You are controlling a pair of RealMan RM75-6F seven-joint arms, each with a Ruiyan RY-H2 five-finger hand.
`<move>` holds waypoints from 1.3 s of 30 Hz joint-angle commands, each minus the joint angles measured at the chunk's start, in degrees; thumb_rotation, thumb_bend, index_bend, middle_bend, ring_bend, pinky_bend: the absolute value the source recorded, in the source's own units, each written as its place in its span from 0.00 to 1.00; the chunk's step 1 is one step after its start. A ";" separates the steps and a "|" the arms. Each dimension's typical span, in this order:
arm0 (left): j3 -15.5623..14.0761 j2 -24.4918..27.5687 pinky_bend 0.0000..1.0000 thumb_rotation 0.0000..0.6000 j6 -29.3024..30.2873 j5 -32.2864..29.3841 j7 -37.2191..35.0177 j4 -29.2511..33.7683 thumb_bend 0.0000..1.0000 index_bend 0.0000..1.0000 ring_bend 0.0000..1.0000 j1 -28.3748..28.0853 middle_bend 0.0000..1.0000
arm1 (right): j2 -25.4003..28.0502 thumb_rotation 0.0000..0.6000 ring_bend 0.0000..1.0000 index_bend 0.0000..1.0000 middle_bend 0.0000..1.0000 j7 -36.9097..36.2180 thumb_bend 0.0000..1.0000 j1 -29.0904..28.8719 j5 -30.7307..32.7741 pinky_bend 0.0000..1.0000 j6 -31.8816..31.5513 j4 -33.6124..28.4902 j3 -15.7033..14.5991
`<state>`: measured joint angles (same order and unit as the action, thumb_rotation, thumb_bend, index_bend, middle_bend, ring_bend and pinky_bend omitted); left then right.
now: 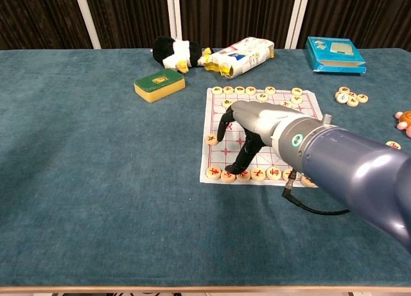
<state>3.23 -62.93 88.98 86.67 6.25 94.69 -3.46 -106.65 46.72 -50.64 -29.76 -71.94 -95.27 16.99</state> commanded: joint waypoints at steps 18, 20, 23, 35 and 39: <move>-0.01 -0.05 0.05 1.00 -0.22 -0.12 -0.13 -0.19 0.05 0.00 0.00 -0.08 0.00 | -4.55 1.00 0.00 0.37 0.00 0.89 0.33 -0.65 1.28 0.02 -1.58 3.66 0.56; -0.01 -0.05 0.05 1.00 -0.20 -0.12 -0.18 -0.19 0.05 0.00 0.00 -0.07 0.00 | -5.00 1.00 0.00 0.38 0.00 0.80 0.33 -0.65 1.27 0.02 -1.69 4.26 0.67; 0.04 0.00 0.05 1.00 -0.15 -0.19 -0.31 -0.20 0.05 0.00 0.00 -0.05 0.00 | -5.44 1.00 0.00 0.39 0.00 0.81 0.33 -0.66 1.06 0.02 -1.78 4.85 0.73; 0.03 0.05 0.05 1.00 -0.20 -0.25 -0.44 -0.16 0.05 0.00 0.00 -0.04 0.00 | -7.15 1.00 0.00 0.41 0.00 1.50 0.33 -0.34 0.58 0.02 -2.03 6.49 0.57; 0.03 0.04 0.05 1.00 -0.33 -0.29 -0.43 -0.19 0.05 0.00 0.00 -0.10 0.00 | -7.84 1.00 0.00 0.41 0.00 1.66 0.33 -0.31 0.55 0.02 -1.92 7.29 0.87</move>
<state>3.26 -62.89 88.65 86.38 5.82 94.50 -3.56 -114.35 48.35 -50.95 -29.21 -73.90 -88.14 17.76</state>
